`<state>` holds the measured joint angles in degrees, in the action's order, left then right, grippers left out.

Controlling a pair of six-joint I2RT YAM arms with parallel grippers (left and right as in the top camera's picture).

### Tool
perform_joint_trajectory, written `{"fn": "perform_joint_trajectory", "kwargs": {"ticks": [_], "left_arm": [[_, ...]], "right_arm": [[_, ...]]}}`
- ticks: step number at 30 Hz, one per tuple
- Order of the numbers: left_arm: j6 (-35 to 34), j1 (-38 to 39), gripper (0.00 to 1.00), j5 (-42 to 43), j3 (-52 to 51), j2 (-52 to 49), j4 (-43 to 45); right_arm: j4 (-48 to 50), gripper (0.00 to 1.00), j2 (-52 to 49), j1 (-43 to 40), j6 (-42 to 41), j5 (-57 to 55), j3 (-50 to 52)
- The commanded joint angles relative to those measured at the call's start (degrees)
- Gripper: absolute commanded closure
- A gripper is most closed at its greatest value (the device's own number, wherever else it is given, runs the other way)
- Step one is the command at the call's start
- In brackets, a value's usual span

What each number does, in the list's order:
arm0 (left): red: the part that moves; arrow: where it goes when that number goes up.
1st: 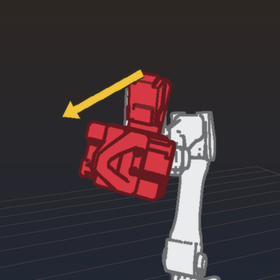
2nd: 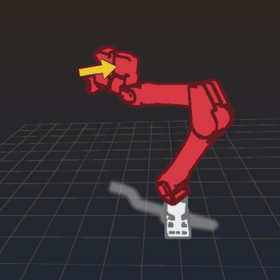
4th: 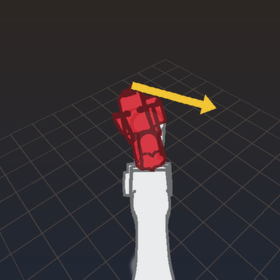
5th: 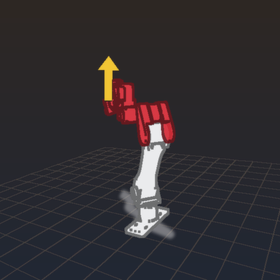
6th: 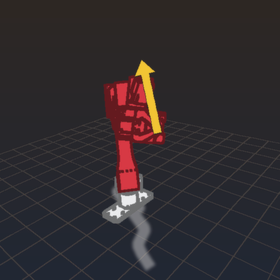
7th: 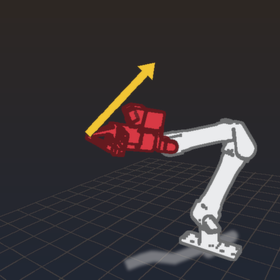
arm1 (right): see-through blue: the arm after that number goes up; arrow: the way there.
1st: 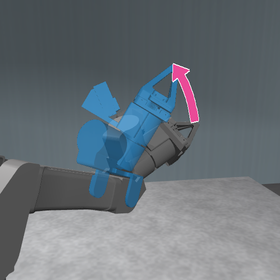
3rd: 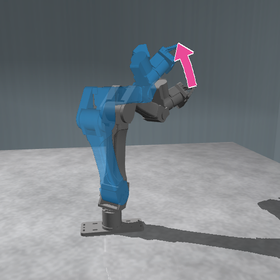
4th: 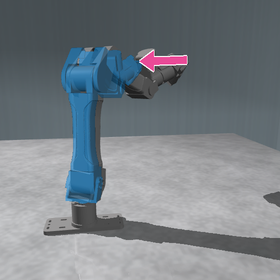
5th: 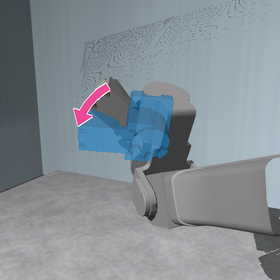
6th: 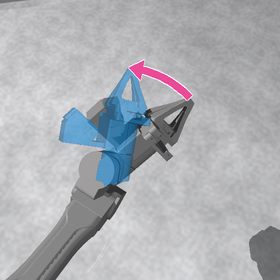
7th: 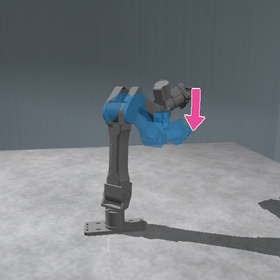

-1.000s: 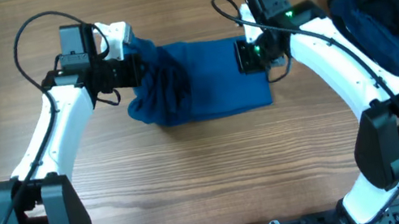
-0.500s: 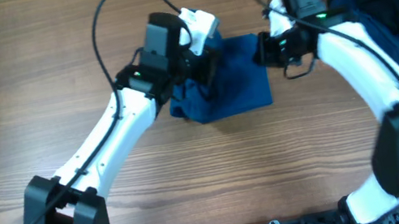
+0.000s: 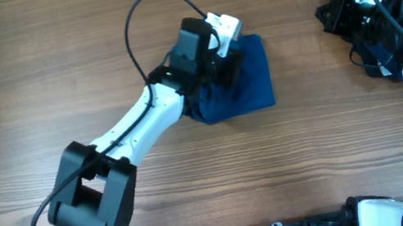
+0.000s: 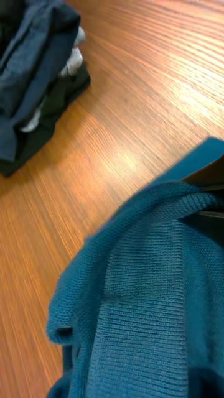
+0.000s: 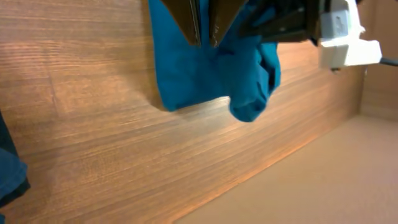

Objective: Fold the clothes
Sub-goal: 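Fold the polo's left end over toward the right gripper with the left gripper, then release the folded polo and lift both grippers away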

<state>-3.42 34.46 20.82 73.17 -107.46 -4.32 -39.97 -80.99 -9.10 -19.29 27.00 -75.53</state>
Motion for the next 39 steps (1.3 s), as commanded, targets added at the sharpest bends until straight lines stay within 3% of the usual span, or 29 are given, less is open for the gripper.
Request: {"fn": "perform_joint_trajectory", "kwargs": {"ticks": [1,2,3,4,9,14,16,17,23,25,27,32,35,37,39], "left_arm": [[-1.81,3.54,0.89,0.72,1.20,-1.60,1.14],[-1.81,4.04,0.77,0.72,1.20,-1.64,1.18],[-1.81,4.50,0.31,0.72,1.20,-1.64,1.46],[-1.88,4.90,0.00,0.74,1.20,-1.64,2.03],[-6.75,3.96,0.00,0.74,1.95,-1.16,4.46],[-7.82,-4.39,0.00,0.68,6.43,5.29,-3.13],[-8.00,-8.63,0.00,0.63,7.32,8.48,-5.92],[-9.86,-14.21,0.00,0.11,7.41,11.87,-8.44],[-10.80,-28.57,0.00,0.15,7.41,15.26,-19.54],[-10.73,-31.26,0.00,0.11,7.39,15.15,-23.58],[-10.51,-32.17,0.00,0.07,7.39,15.15,-25.07],[-10.29,-32.46,0.00,-2.95,7.39,15.15,-26.05],[-10.29,-32.44,0.00,-2.95,7.39,15.08,-26.38],[-10.29,-32.46,0.00,-2.95,7.39,15.08,-26.67],[-10.29,-32.44,0.00,-2.93,7.39,15.08,-27.19]], "right_arm": [[0.57,0.94,-0.11,-0.44,-0.22,1.11,-0.26],[0.48,0.94,-0.13,-0.63,-0.22,1.14,-0.26],[0.48,0.94,-0.13,-0.76,-0.22,1.11,-0.26],[0.52,0.94,-0.13,-0.87,-0.24,1.14,-0.26],[0.11,0.92,-0.13,-1.70,-0.26,1.22,-0.26],[-3.08,0.86,-0.31,-1.73,0.13,5.27,-0.24],[-6.47,0.71,-0.81,-1.09,2.99,8.04,-0.20],[-10.05,0.68,-1.55,0.13,6.19,9.33,-0.20],[-19.28,0.54,-5.33,9.31,11.96,8.11,-0.11],[-16.48,0.46,-7.93,13.05,8.09,4.90,-0.09],[-13.00,0.46,-10.78,14.58,6.16,4.50,-0.09],[-7.13,0.55,-20.24,17.57,2.27,4.46,-0.09],[-3.39,0.63,-25.22,18.88,-9.57,2.71,-0.09],[-2.47,0.63,-26.23,18.95,-15.50,2.54,-0.09],[-2.27,0.56,-26.27,18.95,-18.75,2.45,-0.09]]}}
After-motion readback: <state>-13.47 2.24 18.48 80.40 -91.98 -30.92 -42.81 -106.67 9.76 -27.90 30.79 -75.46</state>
